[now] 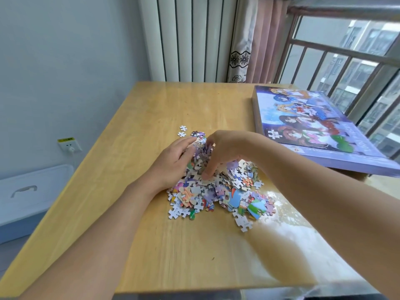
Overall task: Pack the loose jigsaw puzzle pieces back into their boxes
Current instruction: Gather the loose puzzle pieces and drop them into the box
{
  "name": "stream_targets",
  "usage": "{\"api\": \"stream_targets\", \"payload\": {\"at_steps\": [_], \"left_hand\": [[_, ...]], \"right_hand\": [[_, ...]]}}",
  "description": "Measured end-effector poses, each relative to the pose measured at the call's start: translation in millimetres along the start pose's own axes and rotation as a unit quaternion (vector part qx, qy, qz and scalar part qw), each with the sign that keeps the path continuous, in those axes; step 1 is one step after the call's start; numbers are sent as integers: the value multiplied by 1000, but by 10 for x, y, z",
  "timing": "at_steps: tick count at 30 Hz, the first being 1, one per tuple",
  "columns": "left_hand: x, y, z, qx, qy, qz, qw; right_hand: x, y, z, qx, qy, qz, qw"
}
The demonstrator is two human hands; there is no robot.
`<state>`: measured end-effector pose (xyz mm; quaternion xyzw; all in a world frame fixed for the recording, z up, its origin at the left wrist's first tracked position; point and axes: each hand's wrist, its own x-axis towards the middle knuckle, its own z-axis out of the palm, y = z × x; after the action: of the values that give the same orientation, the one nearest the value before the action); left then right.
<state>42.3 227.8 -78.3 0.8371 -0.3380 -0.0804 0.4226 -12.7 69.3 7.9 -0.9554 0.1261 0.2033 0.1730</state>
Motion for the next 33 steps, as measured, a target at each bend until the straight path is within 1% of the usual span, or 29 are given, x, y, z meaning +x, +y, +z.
{"api": "stream_targets", "payload": {"at_steps": [2,5,7,11,14,17,18,20,23,26,31,33], "left_hand": [[-30,11,-68,-24,-31,4,999],[-103,10,-138,68,-103,39,992],[-105,-1,-112,117,-116,48,985],[-68,-9,-48,111,-56,51,991],[-66,7,-31,99,-24,54,993],[-51,2,10,82,-10,46,996],[-44,0,22,76,-5,43,996],[-28,-9,42,65,8,37,997],[-23,8,58,52,25,40,998],[-27,26,61,47,43,41,997],[-20,17,27,16,89,55,994],[-3,15,35,-3,105,59,993]], "right_hand": [[7,51,-4,38,4,3,999],[29,159,-20,119,8,15,993],[62,226,-21,174,13,28,984],[160,343,22,299,-16,52,953],[154,393,44,336,-29,44,941],[101,419,68,381,-52,38,922],[79,407,71,382,-58,31,922],[53,349,65,352,-52,20,934],[58,228,62,314,-30,39,948],[40,187,46,287,-32,49,956],[-46,272,34,302,-59,3,951],[-38,279,82,291,-39,-8,956]]}}
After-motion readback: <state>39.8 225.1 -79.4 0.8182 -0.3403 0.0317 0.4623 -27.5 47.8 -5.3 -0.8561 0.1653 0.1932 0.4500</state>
